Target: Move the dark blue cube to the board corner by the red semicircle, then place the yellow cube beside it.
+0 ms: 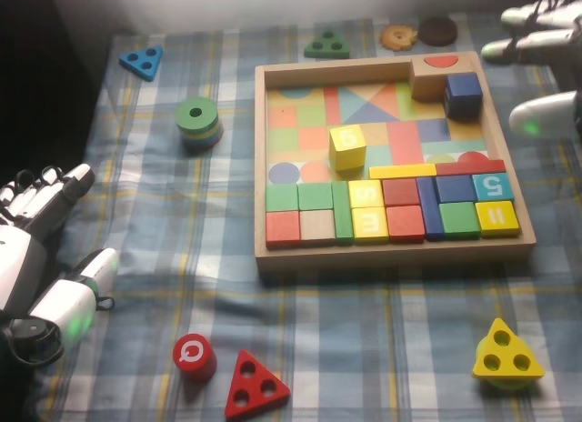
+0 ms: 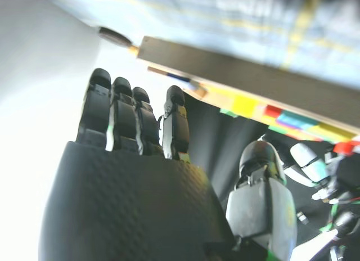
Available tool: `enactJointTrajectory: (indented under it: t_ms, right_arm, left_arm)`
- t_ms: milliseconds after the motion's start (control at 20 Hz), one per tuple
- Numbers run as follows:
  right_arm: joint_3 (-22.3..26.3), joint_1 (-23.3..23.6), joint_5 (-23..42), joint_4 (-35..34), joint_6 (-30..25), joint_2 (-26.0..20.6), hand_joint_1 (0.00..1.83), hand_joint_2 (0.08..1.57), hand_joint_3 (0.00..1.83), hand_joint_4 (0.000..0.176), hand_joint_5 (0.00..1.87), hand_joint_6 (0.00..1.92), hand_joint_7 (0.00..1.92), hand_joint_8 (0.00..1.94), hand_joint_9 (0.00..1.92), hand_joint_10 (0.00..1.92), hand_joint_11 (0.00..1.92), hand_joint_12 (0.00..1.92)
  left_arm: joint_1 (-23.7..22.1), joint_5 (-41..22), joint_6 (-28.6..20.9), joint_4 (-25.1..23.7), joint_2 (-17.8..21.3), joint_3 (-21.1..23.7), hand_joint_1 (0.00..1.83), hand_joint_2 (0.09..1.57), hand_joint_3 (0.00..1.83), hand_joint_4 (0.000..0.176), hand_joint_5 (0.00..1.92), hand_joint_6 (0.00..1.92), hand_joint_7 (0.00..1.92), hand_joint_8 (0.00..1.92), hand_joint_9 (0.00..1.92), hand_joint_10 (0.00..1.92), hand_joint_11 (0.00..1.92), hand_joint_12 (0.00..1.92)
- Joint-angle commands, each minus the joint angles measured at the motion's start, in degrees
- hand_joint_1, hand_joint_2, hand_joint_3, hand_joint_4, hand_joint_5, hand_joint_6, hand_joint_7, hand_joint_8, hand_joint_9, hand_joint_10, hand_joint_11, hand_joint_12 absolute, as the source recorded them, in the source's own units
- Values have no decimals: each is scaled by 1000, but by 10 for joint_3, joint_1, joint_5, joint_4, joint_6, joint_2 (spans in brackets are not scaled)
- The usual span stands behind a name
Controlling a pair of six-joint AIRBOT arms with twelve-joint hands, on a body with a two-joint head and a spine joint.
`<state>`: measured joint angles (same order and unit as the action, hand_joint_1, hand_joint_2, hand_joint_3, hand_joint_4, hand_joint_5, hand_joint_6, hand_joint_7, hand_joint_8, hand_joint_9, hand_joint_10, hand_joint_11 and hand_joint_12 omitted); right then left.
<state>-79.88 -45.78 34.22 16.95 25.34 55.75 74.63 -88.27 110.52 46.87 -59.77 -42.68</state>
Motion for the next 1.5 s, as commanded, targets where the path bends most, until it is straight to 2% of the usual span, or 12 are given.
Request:
enactJointTrajectory:
  t_ms: [0, 100, 200, 350, 550, 650, 850, 1050, 1100, 1200, 1350, 1450]
  right_arm:
    - [7, 8, 70, -28, 17, -4, 0, 1072, 30, 61, 254, 6, 0, 0, 0, 0, 0, 0]
    - [27, 8, 85, -37, 33, -15, 0, 1091, 35, 23, 242, 1, 0, 0, 0, 0, 0, 0]
    - [47, 8, 102, -35, 33, -22, 0, 1129, 49, 46, 247, 3, 0, 0, 0, 0, 0, 0]
    - [72, 8, 131, -12, 33, -19, 0, 1134, 39, 18, 295, 17, 33, 10, 0, 0, 0, 0]
    - [73, 10, 138, 32, 24, 2, 0, 1016, 0, 58, 299, 9, 38, 4, 0, 0, 0, 0]
    - [62, 20, 138, 64, -4, 24, 0, 978, 0, 69, 279, 0, 1, 0, 0, 0, 0, 0]
    - [25, 32, 125, 115, -57, 69, 0, 1046, 3, 59, 301, 7, 18, 5, 0, 0, 0, 0]
    - [10, 46, 119, 131, -63, 93, 0, 1016, 0, 83, 300, 12, 0, 0, 0, 0, 0, 0]
    - [7, 49, 117, 134, -63, 97, 0, 1049, 5, 61, 315, 16, 4, 2, 0, 0, 0, 0]
    - [-1, 53, 111, 144, -66, 109, 0, 1013, 0, 93, 287, 3, 0, 0, 0, 0, 0, 0]
    - [-17, 55, 102, 156, -79, 127, 0, 1009, 0, 64, 271, 0, 0, 0, 0, 0, 0, 0]
    - [-25, 54, 98, 159, -83, 136, 0, 1037, 2, 95, 220, 0, 0, 0, 0, 0, 0, 0]
  left_arm:
    - [-3, -65, -4, -26, 2, 0, 624, 1410, 0, 37, 262, 1, 168, 3, 165, 7, 0, 0]
    - [-3, -64, -4, -26, 2, 0, 624, 1410, 0, 45, 257, 1, 162, 2, 161, 4, 0, 0]
    - [-3, -65, -4, -26, 2, 1, 653, 1402, 0, 30, 275, 5, 176, 4, 169, 5, 0, 0]
    - [-3, -65, -4, -26, 2, 1, 617, 1414, 2, 45, 257, 0, 164, 0, 159, 0, 0, 0]
    - [-3, -64, -4, -26, 2, 1, 659, 1405, 0, 18, 282, 7, 172, 2, 163, 2, 0, 0]
    - [-3, -63, -4, -26, 2, 0, 644, 1406, 0, 30, 279, 3, 170, 0, 161, 1, 0, 0]
    - [-3, -62, -4, -26, 1, 0, 672, 1404, 0, 35, 284, 7, 171, 4, 161, 8, 0, 0]
    - [-3, -62, -4, -25, 1, 0, 670, 1409, 0, 22, 280, 3, 161, 0, 143, 0, 0, 0]
    - [-3, -62, -4, -25, 1, 0, 658, 1413, 2, 22, 282, 3, 162, 0, 147, 2, 0, 0]
    - [-3, -61, -4, -26, 0, -1, 679, 1404, 0, 10, 299, 6, 179, 4, 159, 6, 0, 0]
    - [-3, -60, -4, -26, 0, -1, 677, 1403, 0, 17, 294, 2, 183, 3, 164, 7, 0, 0]
    - [-4, -60, -4, -26, 0, -1, 678, 1404, 0, 12, 282, 0, 167, 0, 149, 0, 0, 0]
